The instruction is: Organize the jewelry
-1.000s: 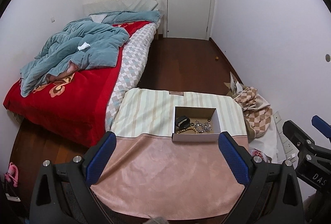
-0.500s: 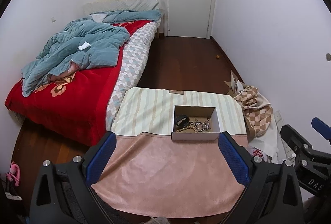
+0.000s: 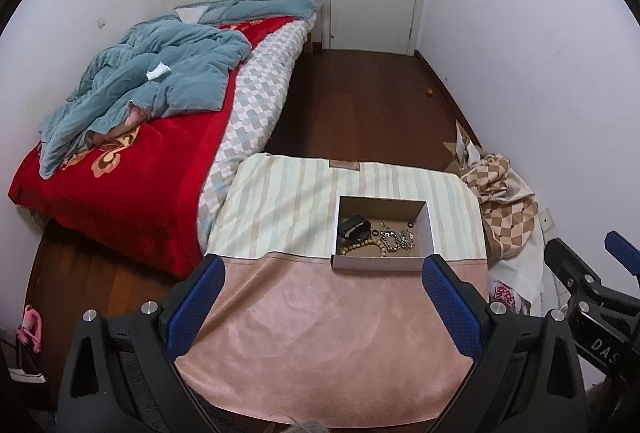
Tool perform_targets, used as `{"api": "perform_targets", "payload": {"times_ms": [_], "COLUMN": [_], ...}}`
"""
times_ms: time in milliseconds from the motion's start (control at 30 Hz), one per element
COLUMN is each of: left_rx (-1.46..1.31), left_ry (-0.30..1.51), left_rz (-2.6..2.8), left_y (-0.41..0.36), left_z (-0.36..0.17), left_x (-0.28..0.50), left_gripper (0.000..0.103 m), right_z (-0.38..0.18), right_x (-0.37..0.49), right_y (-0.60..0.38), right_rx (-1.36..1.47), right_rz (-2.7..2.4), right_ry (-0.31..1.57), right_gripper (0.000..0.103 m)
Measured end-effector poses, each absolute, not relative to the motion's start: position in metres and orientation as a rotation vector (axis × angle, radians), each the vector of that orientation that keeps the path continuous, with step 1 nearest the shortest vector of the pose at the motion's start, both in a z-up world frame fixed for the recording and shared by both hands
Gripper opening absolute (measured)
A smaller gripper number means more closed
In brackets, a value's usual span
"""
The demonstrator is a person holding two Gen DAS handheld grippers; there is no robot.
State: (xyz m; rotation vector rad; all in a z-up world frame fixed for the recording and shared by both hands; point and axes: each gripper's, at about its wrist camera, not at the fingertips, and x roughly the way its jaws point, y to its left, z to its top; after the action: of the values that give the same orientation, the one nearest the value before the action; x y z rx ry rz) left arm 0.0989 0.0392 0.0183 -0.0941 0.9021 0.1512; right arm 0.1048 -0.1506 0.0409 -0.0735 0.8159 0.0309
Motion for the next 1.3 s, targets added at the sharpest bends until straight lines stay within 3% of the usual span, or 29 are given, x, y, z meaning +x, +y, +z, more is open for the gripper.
{"api": "perform_targets", "payload": {"times_ms": [1300], "left_rx": [-0.116], "left_ry": [0.946], "left_rz": [0.141], "left_y": [0.042], "left_z": [0.013], "left_x": [0.120], "left_gripper": [0.101], "right_z": [0.040], "right_x": [0.128], "right_y": [-0.143], "right_rx": [-0.107], "right_rz": [0.041], "right_ry": [0.879], "right_gripper": [0.103]}}
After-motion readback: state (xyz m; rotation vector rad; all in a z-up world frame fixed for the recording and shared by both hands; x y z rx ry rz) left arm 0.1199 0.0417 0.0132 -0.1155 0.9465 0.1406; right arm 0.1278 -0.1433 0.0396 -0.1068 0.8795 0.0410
